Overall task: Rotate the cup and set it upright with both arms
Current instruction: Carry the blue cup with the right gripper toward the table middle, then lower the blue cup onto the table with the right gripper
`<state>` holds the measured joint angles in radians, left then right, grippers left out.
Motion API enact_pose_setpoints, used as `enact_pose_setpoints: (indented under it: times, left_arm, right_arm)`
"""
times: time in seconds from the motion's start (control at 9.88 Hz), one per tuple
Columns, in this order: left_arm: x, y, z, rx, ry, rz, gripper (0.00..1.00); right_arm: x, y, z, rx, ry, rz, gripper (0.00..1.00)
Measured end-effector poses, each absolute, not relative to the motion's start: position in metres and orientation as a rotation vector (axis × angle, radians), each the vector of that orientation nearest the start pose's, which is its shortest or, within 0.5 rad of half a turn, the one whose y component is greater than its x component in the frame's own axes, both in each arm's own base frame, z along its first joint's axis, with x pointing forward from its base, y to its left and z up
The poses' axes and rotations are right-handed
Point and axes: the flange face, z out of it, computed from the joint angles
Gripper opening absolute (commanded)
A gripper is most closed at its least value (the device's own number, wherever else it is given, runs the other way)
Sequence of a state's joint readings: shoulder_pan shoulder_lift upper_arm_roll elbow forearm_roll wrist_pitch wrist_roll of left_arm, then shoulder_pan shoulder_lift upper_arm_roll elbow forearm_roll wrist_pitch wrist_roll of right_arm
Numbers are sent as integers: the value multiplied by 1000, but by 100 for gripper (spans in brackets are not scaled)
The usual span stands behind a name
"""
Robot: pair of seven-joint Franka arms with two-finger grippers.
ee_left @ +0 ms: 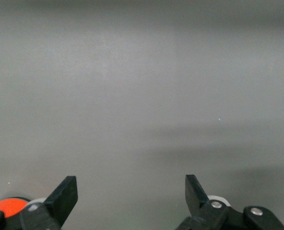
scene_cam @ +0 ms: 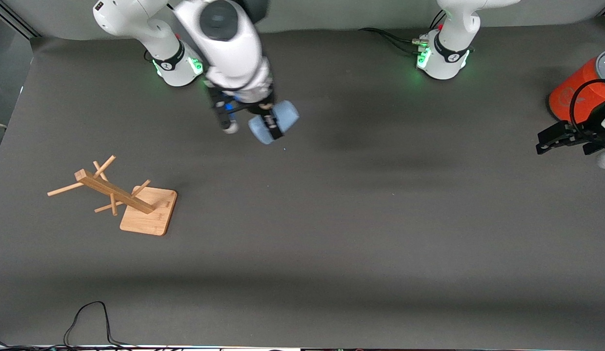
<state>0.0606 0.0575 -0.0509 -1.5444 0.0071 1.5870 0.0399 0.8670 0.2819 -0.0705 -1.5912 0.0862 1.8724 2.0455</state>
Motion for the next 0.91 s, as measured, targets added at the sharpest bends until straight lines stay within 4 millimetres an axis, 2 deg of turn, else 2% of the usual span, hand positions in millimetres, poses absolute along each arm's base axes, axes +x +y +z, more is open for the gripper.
enact_pose_setpoints:
  times: [0.2,0.3,0.51,0.71,0.91]
  left_arm:
    - [574,8,605,-3137,46,25,100]
    - [574,8,605,-3137,45,25,100]
    - [574,9,605,-3137,43,26,100]
    - [574,9,605,-3137,41,27,100]
    - [574,10,604,-3137,41,28,100]
  right_arm:
    - [428,527,425,-2399,2081,58,54]
    - [426,544,397,-2347,2184,39,53]
    - [426,565,334,-2260,2328,9,52]
    - [423,580,276,-2217,2396,-16,52]
    - [422,590,234,-2183,2415,-35,52]
